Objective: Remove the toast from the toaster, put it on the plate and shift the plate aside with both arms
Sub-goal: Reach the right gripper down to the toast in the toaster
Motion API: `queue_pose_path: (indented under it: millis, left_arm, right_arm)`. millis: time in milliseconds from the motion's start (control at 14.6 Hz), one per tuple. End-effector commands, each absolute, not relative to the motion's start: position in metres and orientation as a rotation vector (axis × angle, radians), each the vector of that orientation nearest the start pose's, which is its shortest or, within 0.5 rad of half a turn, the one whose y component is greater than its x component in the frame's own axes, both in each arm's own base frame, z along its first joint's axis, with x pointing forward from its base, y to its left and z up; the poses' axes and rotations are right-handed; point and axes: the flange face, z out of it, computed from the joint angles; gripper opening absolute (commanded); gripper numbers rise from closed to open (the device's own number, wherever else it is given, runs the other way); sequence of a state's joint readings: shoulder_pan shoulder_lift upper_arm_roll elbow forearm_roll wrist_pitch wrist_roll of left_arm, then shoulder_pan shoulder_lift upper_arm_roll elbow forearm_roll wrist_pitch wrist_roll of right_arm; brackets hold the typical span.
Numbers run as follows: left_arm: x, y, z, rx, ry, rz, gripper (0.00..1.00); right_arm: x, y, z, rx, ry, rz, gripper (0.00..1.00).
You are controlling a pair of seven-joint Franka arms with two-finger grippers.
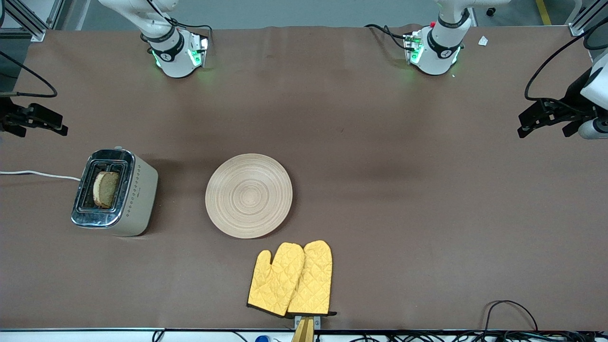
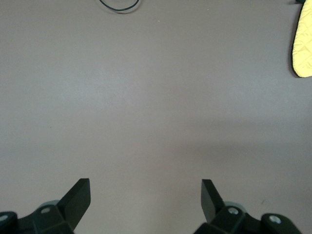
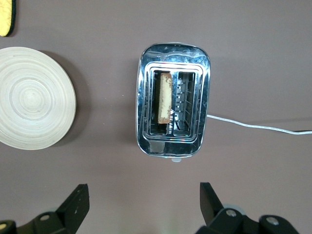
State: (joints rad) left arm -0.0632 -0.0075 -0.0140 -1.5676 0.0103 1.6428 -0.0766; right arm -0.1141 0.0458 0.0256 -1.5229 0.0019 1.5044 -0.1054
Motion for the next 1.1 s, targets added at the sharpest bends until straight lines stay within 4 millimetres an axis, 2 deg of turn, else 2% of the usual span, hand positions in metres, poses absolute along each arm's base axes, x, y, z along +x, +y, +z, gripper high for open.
queue_pose_path:
  millis: [0, 342, 479, 616, 753, 1027]
  left_arm:
    - [0.556, -0.044, 0.644, -3.127, 0.015, -0.151, 1.0]
    - [0.556, -0.055, 0.643, -3.13, 0.027, -0.148, 1.0]
    - [0.557, -0.055, 0.642, -3.129, 0.029, -0.146, 1.0]
    - [0.557, -0.056, 0.642, -3.128, 0.032, -0.144, 1.0]
    - [0.557, -0.055, 0.642, -3.127, 0.03, -0.144, 1.0]
    - [0.557, -0.054, 0.641, -3.127, 0.037, -0.139, 1.0]
  right_arm:
    - [0.551, -0.051, 0.619, -3.119, -0.048, 0.088, 1.0]
    - [0.551, -0.048, 0.618, -3.124, -0.058, 0.087, 1.0]
    - [0.556, -0.051, 0.606, -3.122, -0.05, 0.098, 1.0]
    - [0.563, -0.056, 0.571, -3.125, -0.037, 0.075, 1.0]
    - [0.571, -0.069, 0.536, -3.128, -0.007, 0.036, 1.0]
    - [0.596, -0.077, 0.477, -3.121, 0.009, 0.076, 1.0]
